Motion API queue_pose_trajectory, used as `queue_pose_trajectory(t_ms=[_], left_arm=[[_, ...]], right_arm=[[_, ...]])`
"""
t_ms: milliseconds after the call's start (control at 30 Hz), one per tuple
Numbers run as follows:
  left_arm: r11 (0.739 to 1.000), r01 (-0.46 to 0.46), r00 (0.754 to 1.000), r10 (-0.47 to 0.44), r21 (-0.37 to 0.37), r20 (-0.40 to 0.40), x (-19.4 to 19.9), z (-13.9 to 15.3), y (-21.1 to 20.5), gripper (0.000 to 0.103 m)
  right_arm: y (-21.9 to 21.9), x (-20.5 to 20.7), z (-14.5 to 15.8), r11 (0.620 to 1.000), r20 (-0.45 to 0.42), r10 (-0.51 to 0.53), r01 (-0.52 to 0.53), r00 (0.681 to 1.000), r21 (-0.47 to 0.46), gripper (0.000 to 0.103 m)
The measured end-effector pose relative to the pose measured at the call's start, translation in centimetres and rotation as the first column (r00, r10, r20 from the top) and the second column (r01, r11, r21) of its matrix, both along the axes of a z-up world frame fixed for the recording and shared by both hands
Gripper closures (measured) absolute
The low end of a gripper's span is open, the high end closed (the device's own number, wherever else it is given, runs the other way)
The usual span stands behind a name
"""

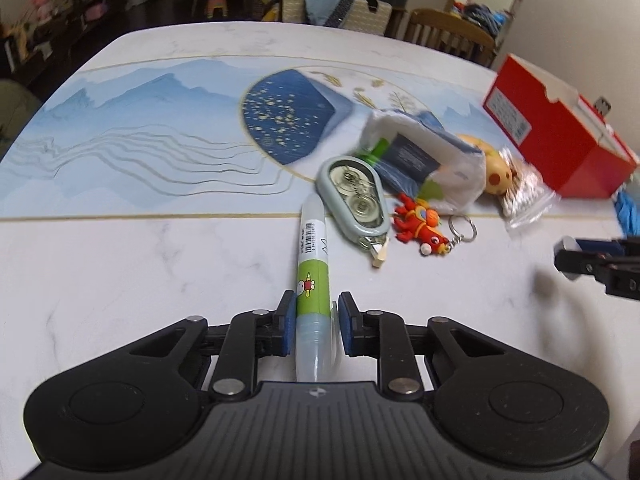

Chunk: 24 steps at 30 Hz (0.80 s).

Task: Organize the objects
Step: 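Grasp the green glue stick with the left tool while the right tool grasps the silver tin, then carry the glue stick with the left tool while the right tool carries the tin to the red box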

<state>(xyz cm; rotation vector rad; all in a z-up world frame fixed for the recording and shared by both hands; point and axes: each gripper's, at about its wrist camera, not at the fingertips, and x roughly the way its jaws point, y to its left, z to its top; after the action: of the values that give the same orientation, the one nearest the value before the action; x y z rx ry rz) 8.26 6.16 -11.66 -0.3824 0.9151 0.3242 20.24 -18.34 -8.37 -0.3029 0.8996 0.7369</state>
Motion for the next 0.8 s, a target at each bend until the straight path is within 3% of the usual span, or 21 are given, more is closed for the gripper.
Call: queue_pose_trajectory(t_ms=[400, 800], left_arm=[[0.996, -0.036, 0.993, 0.045, -0.079, 0.111, -1.7, 3.0, 0.7, 0.082], [0.996, 0.029, 0.97, -0.008, -0.082, 0.242, 0.4, 8.2, -0.7, 0.082]], right_arm=[[-1.7, -0.5, 4.4, 0.998, 0.034, 0.001, -0.003, 0.999, 0.059, 0.065], [-3.9, 1.1, 8.4, 0.995, 0.115, -0.021, 0.01, 0.993, 0.097, 0.065]])
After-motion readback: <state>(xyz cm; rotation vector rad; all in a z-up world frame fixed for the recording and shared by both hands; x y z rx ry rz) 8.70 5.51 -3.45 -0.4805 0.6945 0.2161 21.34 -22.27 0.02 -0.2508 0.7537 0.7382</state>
